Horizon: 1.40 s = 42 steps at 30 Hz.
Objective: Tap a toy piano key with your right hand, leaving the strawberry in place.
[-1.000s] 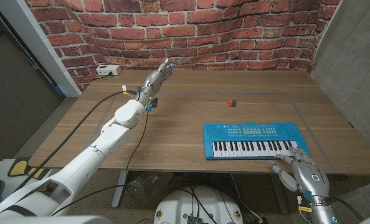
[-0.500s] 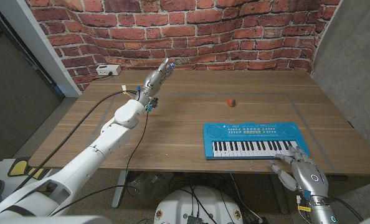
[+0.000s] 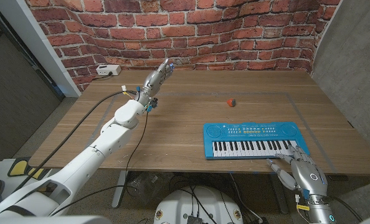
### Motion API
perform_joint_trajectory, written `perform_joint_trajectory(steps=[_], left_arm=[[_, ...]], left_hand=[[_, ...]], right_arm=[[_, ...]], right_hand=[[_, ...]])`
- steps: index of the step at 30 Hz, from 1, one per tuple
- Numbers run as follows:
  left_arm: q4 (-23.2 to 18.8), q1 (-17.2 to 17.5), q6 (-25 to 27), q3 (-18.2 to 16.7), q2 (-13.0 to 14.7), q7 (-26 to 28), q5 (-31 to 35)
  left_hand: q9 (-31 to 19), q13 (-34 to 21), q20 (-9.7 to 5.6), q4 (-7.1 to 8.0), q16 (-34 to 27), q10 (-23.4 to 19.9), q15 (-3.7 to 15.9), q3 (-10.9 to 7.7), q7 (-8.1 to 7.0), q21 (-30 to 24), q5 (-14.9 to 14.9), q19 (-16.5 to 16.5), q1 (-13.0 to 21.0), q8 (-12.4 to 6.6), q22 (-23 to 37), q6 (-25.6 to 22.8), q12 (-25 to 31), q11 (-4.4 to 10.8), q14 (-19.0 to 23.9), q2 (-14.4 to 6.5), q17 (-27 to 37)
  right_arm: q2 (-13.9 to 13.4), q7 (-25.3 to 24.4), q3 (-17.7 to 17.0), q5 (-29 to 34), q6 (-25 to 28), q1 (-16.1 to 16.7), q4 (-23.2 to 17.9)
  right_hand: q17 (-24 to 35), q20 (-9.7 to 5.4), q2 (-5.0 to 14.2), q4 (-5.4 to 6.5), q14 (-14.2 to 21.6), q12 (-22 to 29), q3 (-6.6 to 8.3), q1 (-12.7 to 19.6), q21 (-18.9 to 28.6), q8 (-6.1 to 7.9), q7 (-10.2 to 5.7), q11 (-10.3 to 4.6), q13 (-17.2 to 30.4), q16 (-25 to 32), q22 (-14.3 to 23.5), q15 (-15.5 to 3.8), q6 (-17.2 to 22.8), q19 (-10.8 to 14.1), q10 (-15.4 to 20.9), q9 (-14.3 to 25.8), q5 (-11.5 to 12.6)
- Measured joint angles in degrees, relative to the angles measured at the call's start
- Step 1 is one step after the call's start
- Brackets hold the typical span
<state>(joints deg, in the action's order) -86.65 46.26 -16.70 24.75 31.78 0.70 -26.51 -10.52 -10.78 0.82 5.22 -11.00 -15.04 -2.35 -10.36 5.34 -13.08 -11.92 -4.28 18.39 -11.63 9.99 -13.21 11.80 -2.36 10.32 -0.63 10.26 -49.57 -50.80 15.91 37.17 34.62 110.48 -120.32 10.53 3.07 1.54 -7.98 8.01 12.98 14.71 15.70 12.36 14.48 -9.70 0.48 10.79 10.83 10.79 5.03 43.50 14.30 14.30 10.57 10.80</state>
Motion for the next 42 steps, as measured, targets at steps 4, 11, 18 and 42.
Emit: perform_joint_trajectory(steps=[4,11,18,42], left_arm=[[0.28,-0.17,-0.06,0.03,-0.18,-0.21,-0.06],[0.57,-0.26,-0.38,0.09,-0.23,-0.38,-0.16],[0.76,-0.27,-0.9,0.08,-0.22,-0.59,-0.23],[0.87,-0.9,-0.89,-0.15,0.02,-1.23,-0.55]], left_hand=[[0.0,0.0,0.0,0.0,0.0,0.0,0.0,0.0,0.0,0.0,0.0,0.0,0.75,0.0,0.0,0.0,0.0,0.0,0.0,0.43,0.0],[0.0,0.0,0.0,0.0,0.0,0.0,0.0,0.0,0.0,0.35,0.0,0.0,0.74,0.0,0.0,0.0,0.0,0.0,0.0,0.43,0.0],[0.0,0.0,0.0,-0.24,0.0,0.0,0.0,0.24,0.0,0.45,0.0,0.0,0.73,0.0,0.0,0.0,0.0,0.0,0.0,0.42,0.0],[0.0,0.0,0.0,0.0,0.0,0.0,0.0,0.47,0.0,0.45,0.0,0.0,0.68,0.23,0.29,0.0,0.0,0.0,0.0,0.37,0.0]], right_arm=[[-0.33,-0.12,0.33,0.07,0.66,-0.06,-0.25],[-0.85,-0.31,0.81,0.23,1.45,-0.14,-0.68],[-1.26,-0.8,1.04,0.27,1.82,-0.17,-1.04],[-1.1,-2.94,-0.87,2.49,3.19,1.08,-4.79]], right_hand=[[0.0,0.0,0.0,0.0,0.35,0.0,0.0,0.0,0.0,-0.17,-0.3,0.0,0.0,0.0,0.0,0.08,0.51,0.0,0.0,-0.11,0.0],[0.0,0.32,0.0,-0.24,0.53,0.0,0.24,0.0,0.0,-0.22,-0.23,-0.07,0.0,0.0,0.0,-0.1,0.82,0.32,0.54,-0.11,0.0],[0.0,0.32,0.3,-0.07,1.14,0.0,0.4,0.3,0.0,-0.73,-0.64,-0.31,0.0,0.0,0.0,-0.31,-0.48,0.32,0.92,0.17,-0.21],[-0.01,-0.33,0.3,-0.07,3.02,0.88,0.39,0.3,0.45,-2.14,-0.56,0.97,0.0,0.0,-0.01,-1.33,-2.17,1.71,2.81,0.08,-0.23]])
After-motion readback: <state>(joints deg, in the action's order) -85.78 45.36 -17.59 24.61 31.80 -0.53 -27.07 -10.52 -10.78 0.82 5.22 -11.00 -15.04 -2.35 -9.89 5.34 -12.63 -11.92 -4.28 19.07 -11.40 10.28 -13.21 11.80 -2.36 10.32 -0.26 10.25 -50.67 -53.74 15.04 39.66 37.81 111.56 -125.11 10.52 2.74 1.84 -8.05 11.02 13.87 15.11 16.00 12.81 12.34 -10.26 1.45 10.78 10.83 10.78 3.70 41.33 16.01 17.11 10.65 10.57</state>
